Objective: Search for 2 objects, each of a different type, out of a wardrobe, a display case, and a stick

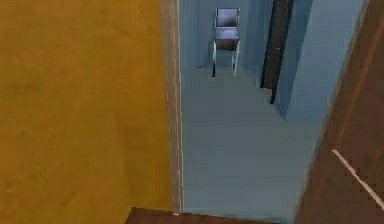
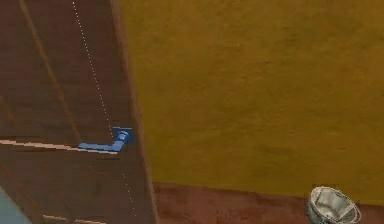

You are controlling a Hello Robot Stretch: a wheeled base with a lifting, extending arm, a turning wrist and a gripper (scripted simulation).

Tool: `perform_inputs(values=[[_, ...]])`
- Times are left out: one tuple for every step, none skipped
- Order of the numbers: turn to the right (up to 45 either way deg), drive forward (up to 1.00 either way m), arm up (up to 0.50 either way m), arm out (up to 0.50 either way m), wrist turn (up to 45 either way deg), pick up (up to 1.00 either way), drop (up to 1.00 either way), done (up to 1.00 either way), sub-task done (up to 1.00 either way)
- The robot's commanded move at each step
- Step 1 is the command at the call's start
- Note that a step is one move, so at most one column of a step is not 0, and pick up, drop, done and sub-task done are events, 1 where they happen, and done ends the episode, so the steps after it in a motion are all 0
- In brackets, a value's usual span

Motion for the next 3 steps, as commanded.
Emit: perform_inputs(values=[[0.0, 0.70, 0.00, 0.00, 0.0, 0.00, 0.00, 0.00, 0.00], [45.0, 0.00, 0.00, 0.00, 0.0, 0.00, 0.00, 0.00, 0.00], [15.0, 0.00, 0.00, 0.00, 0.0, 0.00, 0.00, 0.00, 0.00]])
